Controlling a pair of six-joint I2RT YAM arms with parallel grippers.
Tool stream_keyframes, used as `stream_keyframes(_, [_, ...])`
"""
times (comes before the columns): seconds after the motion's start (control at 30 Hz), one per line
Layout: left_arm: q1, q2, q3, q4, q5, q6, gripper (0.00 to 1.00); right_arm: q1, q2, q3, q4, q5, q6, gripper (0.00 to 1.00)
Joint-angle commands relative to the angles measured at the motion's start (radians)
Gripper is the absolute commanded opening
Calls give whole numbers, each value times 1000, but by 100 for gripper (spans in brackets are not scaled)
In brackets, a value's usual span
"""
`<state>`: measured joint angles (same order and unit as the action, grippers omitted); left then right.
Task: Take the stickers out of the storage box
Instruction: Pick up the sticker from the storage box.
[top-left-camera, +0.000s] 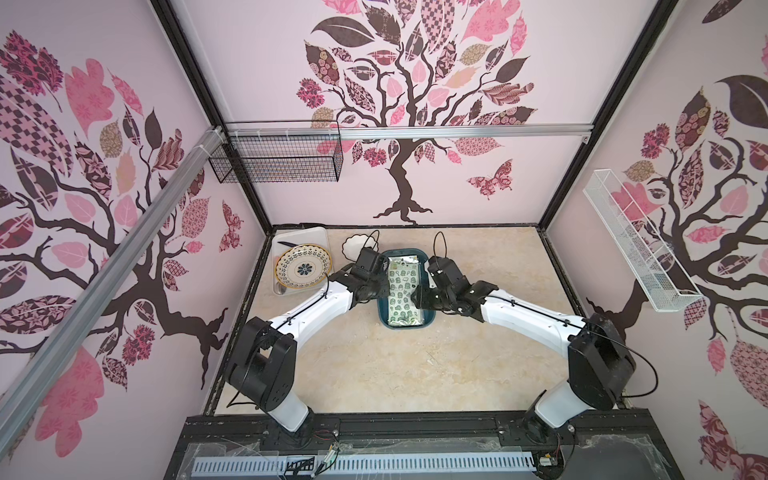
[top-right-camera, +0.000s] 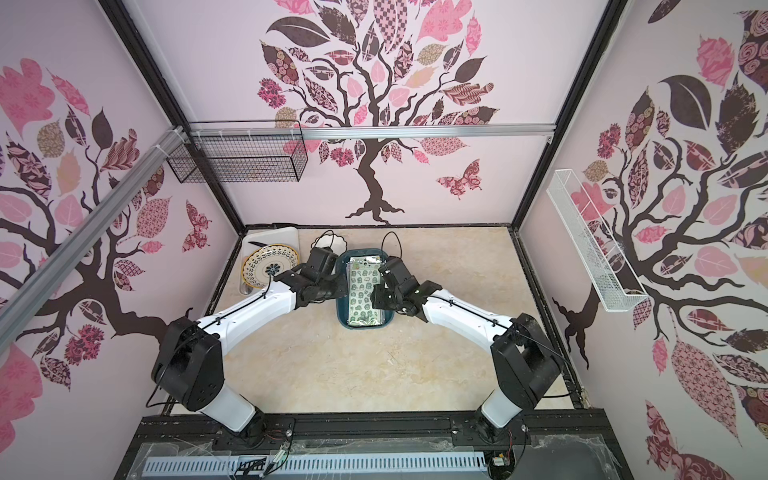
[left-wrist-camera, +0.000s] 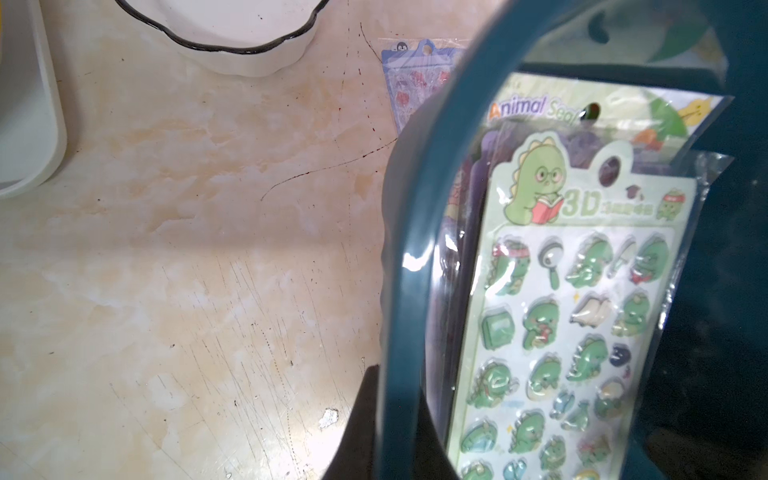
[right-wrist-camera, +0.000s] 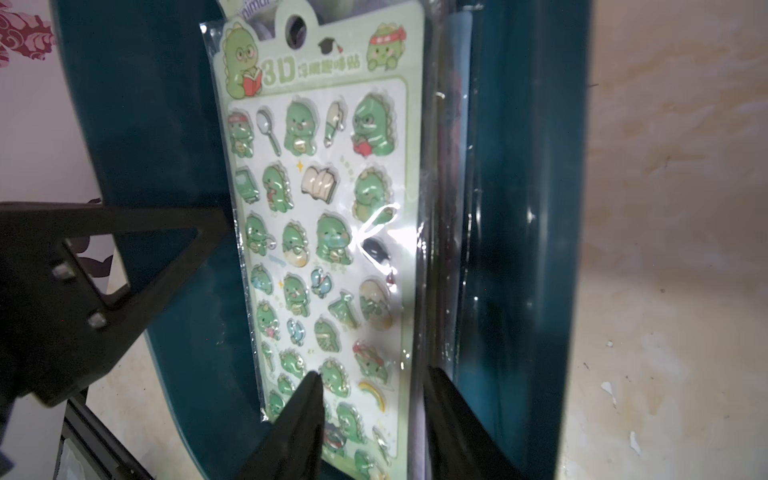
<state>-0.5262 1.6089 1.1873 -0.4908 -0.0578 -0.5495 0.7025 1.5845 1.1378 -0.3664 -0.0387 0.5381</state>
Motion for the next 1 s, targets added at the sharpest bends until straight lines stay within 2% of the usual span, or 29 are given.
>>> stream_keyframes(0.0, [-1,-6,29,41,21,-9,0,-2,32,41,-66,85,-2,45])
stream_keyframes(0.47, [-5,-7,29,41,26,-11,0,-2,71,58,-45,-20,-6,45])
stream_keyframes(0.97, [-6,1,35,32,26,-11,0,-12,-13,-35,142,-254,4,42])
